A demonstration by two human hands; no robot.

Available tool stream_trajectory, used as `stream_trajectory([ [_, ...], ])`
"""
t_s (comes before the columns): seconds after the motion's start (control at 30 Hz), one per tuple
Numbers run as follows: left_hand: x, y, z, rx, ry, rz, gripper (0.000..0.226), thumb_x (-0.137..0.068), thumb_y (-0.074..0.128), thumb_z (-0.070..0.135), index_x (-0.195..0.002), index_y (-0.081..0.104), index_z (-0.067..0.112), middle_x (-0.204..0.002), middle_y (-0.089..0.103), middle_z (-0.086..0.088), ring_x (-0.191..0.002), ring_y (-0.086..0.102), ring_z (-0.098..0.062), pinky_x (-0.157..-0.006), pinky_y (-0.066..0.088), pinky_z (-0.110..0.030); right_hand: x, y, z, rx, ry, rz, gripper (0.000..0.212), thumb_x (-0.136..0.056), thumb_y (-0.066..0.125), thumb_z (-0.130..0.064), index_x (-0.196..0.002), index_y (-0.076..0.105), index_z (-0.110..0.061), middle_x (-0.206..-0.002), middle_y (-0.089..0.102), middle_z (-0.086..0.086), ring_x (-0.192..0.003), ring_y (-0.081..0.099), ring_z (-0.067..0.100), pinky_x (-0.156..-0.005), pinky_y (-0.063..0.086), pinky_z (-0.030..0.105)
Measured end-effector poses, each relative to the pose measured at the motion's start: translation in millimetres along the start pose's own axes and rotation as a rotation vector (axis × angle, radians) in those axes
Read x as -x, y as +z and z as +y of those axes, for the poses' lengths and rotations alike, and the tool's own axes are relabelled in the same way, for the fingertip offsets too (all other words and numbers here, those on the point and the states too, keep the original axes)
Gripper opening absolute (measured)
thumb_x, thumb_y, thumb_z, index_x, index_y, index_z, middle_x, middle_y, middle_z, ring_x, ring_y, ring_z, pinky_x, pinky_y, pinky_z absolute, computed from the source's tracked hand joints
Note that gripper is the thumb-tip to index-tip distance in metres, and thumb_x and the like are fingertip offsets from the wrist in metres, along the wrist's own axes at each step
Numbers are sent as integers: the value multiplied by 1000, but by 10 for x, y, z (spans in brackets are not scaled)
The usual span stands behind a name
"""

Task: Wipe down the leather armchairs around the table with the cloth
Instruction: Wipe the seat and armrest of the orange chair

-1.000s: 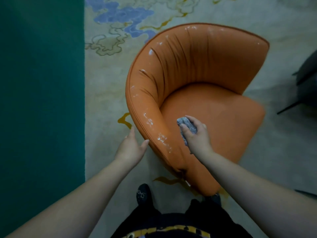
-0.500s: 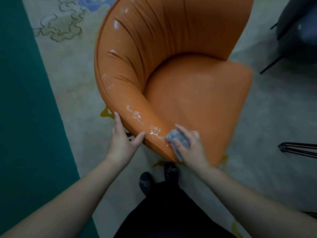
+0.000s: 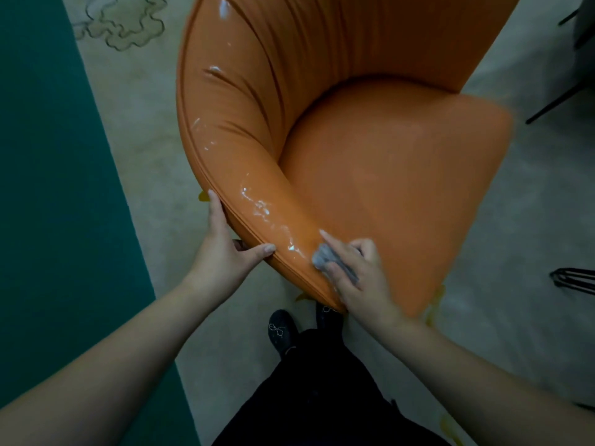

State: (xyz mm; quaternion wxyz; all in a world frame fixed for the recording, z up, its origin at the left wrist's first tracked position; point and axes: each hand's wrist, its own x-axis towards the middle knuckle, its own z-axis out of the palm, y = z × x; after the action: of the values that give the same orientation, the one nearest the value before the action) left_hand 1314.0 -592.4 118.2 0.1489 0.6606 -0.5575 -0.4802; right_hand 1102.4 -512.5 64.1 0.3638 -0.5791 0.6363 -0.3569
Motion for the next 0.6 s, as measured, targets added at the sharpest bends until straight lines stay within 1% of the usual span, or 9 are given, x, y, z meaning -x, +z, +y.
stream_trajectory([
  [0.1,-1,32,33,-17,10,1,124,-77,78,26,-147,-24,29,-148,24,15,-126,50,-21,-108,39,-41,79,23,3,-7,84,44,45,-87,52,-32,-130,44,-43,-97,36,-3,-93,42,10,-90,38,24],
  [0.2,-8,19,38,-21,1,5,125,-77,78,27,-146,-26,31,-157,20,5,-128,48,-23,-108,38,-45,-214,179,-215,2,56,13,48,-87,52,-26,-131,42,-39,-98,36,3,-94,43,20,-91,39,28],
  [0.27,-7,-1,24,3,-8,-12,124,-78,77,24,-145,-26,33,-151,22,15,-122,54,-19,-105,42,-41,-460,274,-348,13,-8,-47,48,-87,53,-26,-133,45,-36,-98,35,2,-96,41,20,-90,33,24],
  [0.33,3,-22,-14,78,-24,-37,120,-81,75,18,-145,-25,35,-136,22,33,-107,63,-7,-93,50,-24,-601,323,-420,47,-53,-82,46,-88,54,-28,-133,49,-34,-99,35,1,-98,38,17,-89,29,20],
  [0.37,4,-37,-36,117,-30,-46,117,-83,73,15,-146,-24,36,-132,20,37,-99,66,-1,-84,51,-16,-597,313,-421,55,-72,-87,46,-88,54,-29,-133,48,-34,-99,35,1,-98,37,16,-89,28,19],
  [0.4,5,-54,-48,145,-32,-49,114,-84,71,14,-146,-22,36,-135,19,36,-92,67,2,-77,51,-11,-548,277,-396,57,-95,-90,47,-88,55,-30,-134,47,-34,-99,36,1,-98,37,15,-89,28,18],
  [0.47,-3,-90,-46,176,-32,-41,110,-86,69,13,-147,-19,37,-152,16,20,-89,68,0,-72,52,-10,-357,151,-284,62,-140,-104,46,-88,54,-34,-133,44,-36,-100,37,1,-97,38,15,-89,30,20],
  [0.53,-34,-123,-30,204,-31,-21,110,-85,69,11,-147,-18,37,-158,18,4,-101,67,-9,-70,52,-11,-146,41,-178,71,-154,-108,45,-88,52,-38,-133,45,-38,-101,37,3,-97,40,17,-90,34,24],
  [0.6,-70,-140,-8,204,-30,0,112,-84,70,10,-148,-18,37,-158,22,-1,-118,58,-21,-76,54,-16,-86,46,-184,87,-149,-98,44,-88,52,-38,-132,47,-37,-101,37,3,-97,40,17,-90,34,24],
])
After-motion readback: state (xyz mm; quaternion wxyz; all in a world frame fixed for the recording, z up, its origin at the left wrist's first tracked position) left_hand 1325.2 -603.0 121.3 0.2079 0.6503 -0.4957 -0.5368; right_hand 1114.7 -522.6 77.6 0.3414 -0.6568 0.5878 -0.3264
